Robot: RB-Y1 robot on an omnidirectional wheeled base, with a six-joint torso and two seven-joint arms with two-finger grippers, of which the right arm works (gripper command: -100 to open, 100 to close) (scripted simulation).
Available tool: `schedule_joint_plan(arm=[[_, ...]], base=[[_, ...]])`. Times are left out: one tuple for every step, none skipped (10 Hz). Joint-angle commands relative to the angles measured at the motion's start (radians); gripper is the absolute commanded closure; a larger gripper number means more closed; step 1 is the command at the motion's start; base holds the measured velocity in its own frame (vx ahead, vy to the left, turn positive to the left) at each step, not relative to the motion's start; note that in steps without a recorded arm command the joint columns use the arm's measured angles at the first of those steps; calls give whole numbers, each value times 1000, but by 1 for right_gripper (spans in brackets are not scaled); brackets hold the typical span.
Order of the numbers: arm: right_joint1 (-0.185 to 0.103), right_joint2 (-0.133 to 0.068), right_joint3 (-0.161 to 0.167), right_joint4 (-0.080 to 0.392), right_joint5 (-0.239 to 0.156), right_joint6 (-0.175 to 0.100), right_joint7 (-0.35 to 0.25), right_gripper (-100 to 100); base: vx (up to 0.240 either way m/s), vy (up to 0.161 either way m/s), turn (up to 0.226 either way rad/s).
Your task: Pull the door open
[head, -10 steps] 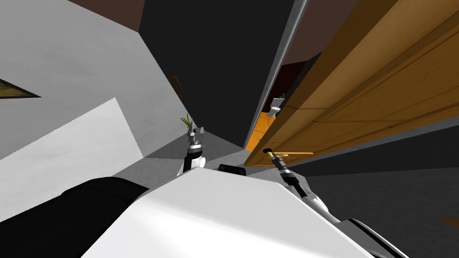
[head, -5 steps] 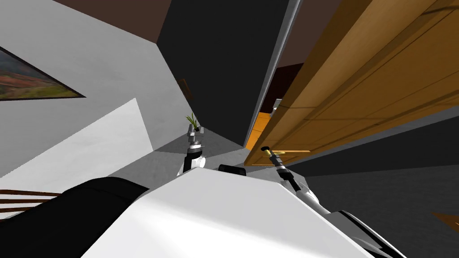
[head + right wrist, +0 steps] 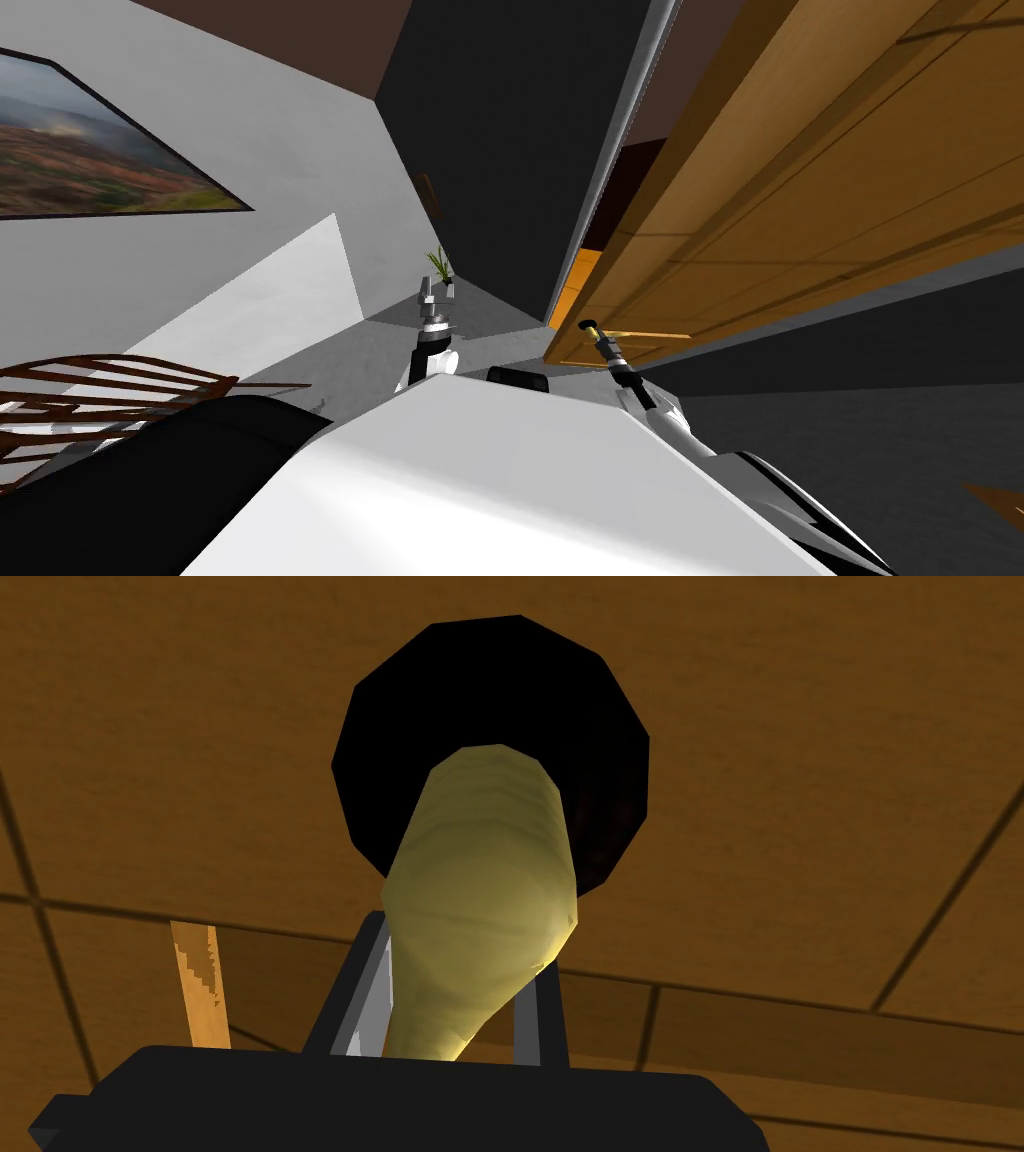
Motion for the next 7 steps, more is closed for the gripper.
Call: schedule_joint_plan(arm=[[-15,20,-7,-1,19,22,5,100],[-27,28,-15,0,27,36,7,100],[-37,36,-22,0,34,48,9,100],[-49,44,-30,1,42,63,12,100],[-55,48,-34,1,46,70,13,100],[-50,47,-30,2,43,66,13,100],[-37,34,-18,11,40,38,0,100]], base=[[-215,-132,126],[-219,-136,127],[-212,-98,94],[-180,-106,89],[-205,-125,90],[-94,-53,39],[-134,-37,164]])
